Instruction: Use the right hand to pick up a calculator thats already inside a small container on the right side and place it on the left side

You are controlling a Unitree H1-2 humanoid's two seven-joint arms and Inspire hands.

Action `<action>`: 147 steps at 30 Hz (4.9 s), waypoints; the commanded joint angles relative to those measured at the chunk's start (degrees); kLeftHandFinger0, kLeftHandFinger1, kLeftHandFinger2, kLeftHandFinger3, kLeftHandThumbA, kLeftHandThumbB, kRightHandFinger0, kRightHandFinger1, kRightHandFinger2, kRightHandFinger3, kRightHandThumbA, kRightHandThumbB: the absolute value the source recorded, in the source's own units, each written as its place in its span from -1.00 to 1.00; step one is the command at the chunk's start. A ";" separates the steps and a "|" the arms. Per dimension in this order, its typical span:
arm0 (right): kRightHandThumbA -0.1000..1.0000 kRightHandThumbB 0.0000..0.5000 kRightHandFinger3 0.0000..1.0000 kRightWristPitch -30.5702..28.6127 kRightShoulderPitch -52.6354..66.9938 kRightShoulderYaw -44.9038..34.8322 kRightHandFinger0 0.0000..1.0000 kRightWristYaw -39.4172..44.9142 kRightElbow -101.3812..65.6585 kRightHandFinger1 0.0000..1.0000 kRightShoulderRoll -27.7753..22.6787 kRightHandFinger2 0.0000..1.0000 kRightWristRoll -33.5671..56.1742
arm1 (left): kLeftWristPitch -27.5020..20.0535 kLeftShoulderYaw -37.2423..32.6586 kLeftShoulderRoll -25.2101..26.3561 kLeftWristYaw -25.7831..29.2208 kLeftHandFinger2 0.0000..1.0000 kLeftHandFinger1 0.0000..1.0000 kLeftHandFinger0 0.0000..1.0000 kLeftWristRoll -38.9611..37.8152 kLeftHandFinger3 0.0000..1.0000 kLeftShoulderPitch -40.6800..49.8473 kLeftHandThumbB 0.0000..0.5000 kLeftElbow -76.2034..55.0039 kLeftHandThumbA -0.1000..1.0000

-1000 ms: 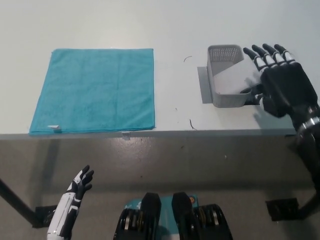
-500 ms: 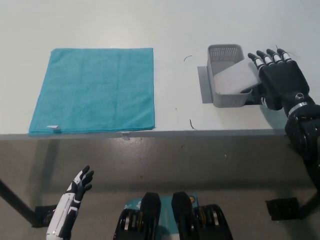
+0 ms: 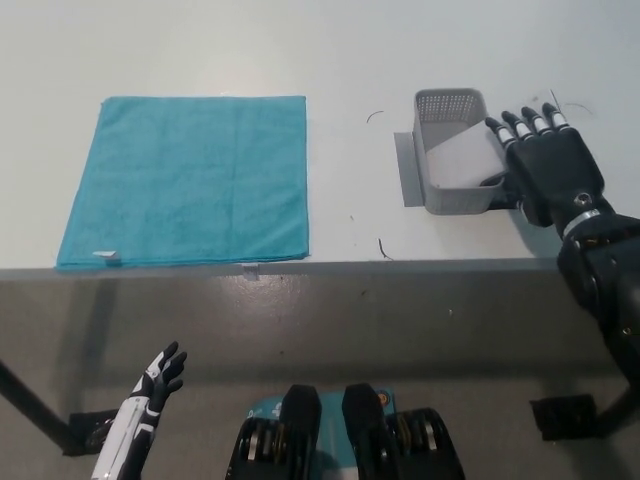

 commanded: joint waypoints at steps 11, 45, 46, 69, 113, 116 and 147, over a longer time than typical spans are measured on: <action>-1.00 0.53 -0.03 -5.76 -12.68 4.17 -0.99 -44.30 31.13 -0.99 3.99 -0.80 0.34 | -1.37 -0.12 1.11 -0.74 1.00 1.00 1.00 -0.40 1.00 0.45 -1.00 -1.66 1.00; -1.00 0.03 -0.57 -8.74 -14.35 0.76 -1.00 -46.36 9.54 -0.60 -0.90 0.42 4.14 | 0.04 -0.11 1.01 -0.38 1.00 1.00 1.00 0.66 1.00 0.21 -1.00 -2.33 1.00; -1.00 -0.02 -0.55 -9.02 -14.45 0.39 -1.00 -46.36 8.21 -0.63 -0.75 0.37 4.55 | 0.14 -0.17 1.01 -0.56 1.00 1.00 1.00 0.47 1.00 0.32 -1.00 -2.40 1.00; -1.00 0.12 -0.03 -10.15 -28.49 4.70 -1.00 -43.70 26.61 -0.56 17.24 0.31 7.28 | -0.33 -0.38 1.37 -1.00 1.00 1.00 1.00 0.40 1.00 0.10 -0.89 -1.70 1.00; -1.00 0.37 -0.07 -7.50 -41.72 10.50 -1.00 -30.60 59.46 -1.00 35.07 -0.99 17.15 | 1.28 -2.57 1.82 -1.99 1.00 1.00 1.00 1.49 1.00 0.14 -0.96 -3.80 1.00; -1.00 0.41 -0.12 -6.95 -40.70 10.73 -1.00 -29.73 59.59 -1.00 35.23 -1.00 17.69 | 1.37 -2.83 1.89 -2.02 1.00 1.00 1.00 1.43 1.00 0.03 -0.93 -3.97 1.00; 0.62 0.91 1.00 -3.38 -33.28 9.08 1.00 -24.14 59.60 1.00 34.19 1.00 24.40 | 2.19 -4.38 2.87 -2.36 1.00 1.00 1.00 2.54 1.00 -1.06 -0.89 -4.63 1.00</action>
